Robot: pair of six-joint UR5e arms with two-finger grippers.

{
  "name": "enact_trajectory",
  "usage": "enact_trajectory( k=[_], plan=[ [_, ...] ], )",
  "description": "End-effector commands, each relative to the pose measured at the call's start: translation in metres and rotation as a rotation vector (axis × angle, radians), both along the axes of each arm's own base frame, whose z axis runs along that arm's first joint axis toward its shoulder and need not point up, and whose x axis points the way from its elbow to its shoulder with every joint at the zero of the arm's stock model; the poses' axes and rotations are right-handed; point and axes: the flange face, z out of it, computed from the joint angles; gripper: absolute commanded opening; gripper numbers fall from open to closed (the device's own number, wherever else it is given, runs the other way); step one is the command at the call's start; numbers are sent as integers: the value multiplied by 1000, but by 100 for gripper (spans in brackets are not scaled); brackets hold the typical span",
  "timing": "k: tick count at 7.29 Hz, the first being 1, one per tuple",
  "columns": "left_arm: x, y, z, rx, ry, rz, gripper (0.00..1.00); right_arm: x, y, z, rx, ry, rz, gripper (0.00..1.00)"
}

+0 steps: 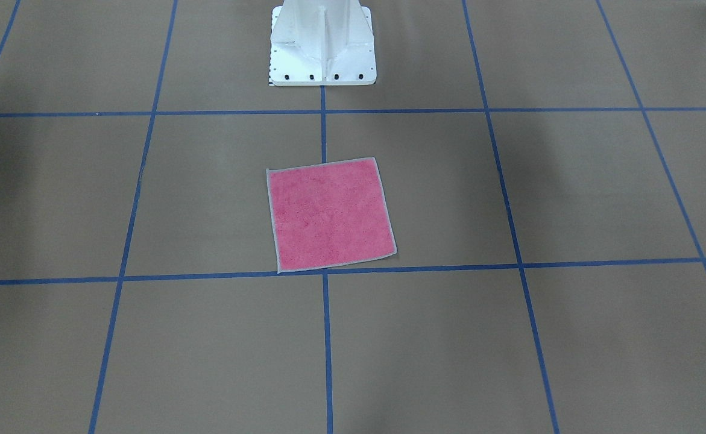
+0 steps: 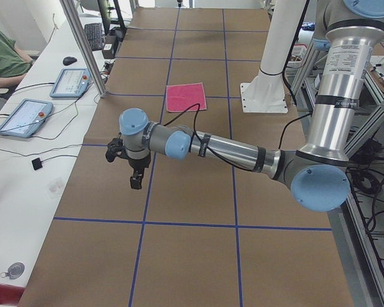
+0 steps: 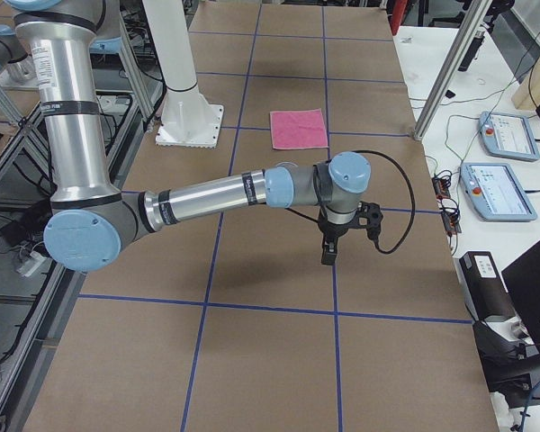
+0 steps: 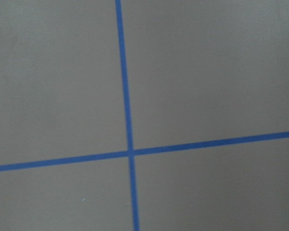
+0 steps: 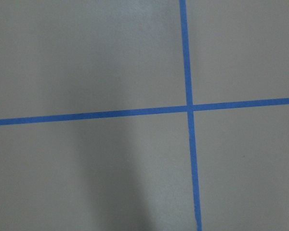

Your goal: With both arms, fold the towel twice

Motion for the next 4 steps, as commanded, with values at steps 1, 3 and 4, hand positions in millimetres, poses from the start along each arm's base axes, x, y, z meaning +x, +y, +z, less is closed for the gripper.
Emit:
enact_trajectory(
  k=[1,3,4],
  plan=[
    [137,0,-96,-20,79,51,100,-63,-28,-70,-22,-27,36,100],
    [229,6,-211,-92,204,-13,100,-104,-25,-101,-43,-83,8,100],
    [250,11,-227,-141,251,-51,100,-139,-22,-105,-36,-94,-50,100]
  ],
)
